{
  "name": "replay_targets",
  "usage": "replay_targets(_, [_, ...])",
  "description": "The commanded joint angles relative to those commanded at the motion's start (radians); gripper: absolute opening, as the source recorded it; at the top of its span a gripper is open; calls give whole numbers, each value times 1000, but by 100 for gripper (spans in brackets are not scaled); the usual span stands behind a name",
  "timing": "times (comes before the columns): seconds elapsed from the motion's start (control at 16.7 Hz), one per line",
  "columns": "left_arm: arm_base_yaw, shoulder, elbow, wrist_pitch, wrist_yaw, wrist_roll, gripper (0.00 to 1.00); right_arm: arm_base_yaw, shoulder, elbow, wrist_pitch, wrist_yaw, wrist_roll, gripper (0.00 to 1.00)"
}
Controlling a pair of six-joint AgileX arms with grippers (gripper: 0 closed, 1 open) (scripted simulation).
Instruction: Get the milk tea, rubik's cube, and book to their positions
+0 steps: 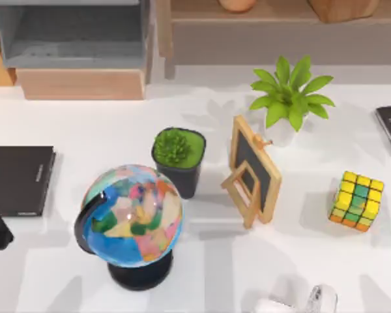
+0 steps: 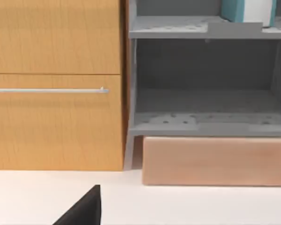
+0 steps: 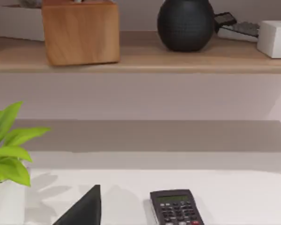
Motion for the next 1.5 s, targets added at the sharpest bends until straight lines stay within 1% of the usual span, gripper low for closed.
replay_targets(0.18, [0, 0, 0, 0, 0, 0, 100, 4, 10, 8, 4, 4, 0, 100])
replay_targets(0.3, [0, 0, 0, 0, 0, 0, 100, 24, 62, 51, 27, 25, 0, 100])
replay_targets(0.54, [0, 0, 0, 0, 0, 0, 100, 103, 292, 223, 117, 109, 1, 100])
replay_targets(0.78, [0, 0, 0, 0, 0, 0, 100, 216, 657, 469, 245, 230, 1, 100])
replay_targets(1.26, [0, 0, 0, 0, 0, 0, 100, 465, 1517, 1009, 528, 494, 3, 100])
replay_targets(1.5, [0, 0, 0, 0, 0, 0, 100, 563, 1864, 1223, 640, 599, 3, 100])
